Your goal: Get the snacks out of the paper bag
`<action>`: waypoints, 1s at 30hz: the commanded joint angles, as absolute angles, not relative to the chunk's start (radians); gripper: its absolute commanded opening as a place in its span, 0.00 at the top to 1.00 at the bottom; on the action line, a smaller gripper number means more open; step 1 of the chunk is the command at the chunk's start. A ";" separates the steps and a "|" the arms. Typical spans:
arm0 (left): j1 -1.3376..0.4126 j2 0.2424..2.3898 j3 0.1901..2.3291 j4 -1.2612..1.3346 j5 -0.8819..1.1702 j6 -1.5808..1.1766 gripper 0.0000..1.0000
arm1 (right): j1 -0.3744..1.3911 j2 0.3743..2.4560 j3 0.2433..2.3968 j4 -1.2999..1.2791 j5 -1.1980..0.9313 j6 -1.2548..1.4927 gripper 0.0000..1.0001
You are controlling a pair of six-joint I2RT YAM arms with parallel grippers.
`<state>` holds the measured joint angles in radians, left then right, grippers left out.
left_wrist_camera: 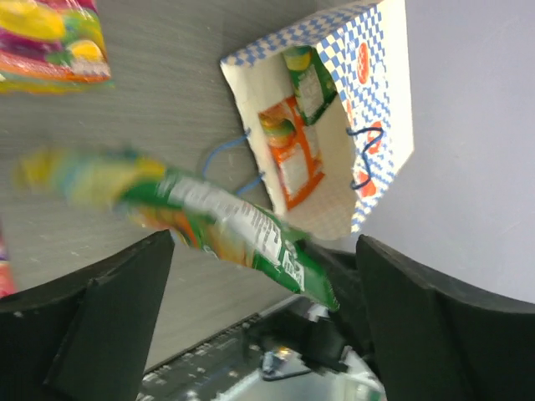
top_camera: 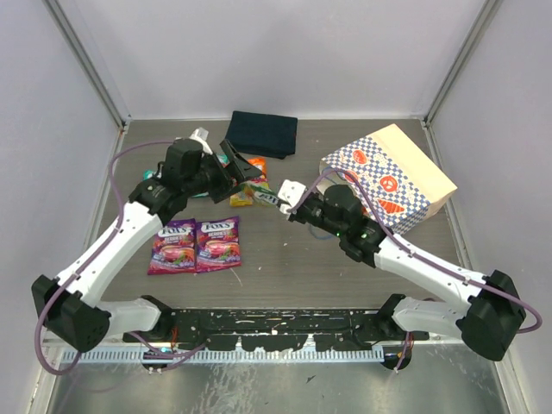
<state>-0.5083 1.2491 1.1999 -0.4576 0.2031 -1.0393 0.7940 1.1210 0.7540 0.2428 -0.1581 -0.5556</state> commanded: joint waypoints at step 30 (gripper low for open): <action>-0.503 0.967 1.216 -0.653 -0.123 -0.356 0.02 | 0.805 1.299 1.232 -0.696 -0.535 -0.208 0.99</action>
<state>-0.5083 0.9825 1.2022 -0.6643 -0.1089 -0.3798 0.7998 1.2461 1.2392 -0.7433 -0.4484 -0.1879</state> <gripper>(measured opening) 0.977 0.031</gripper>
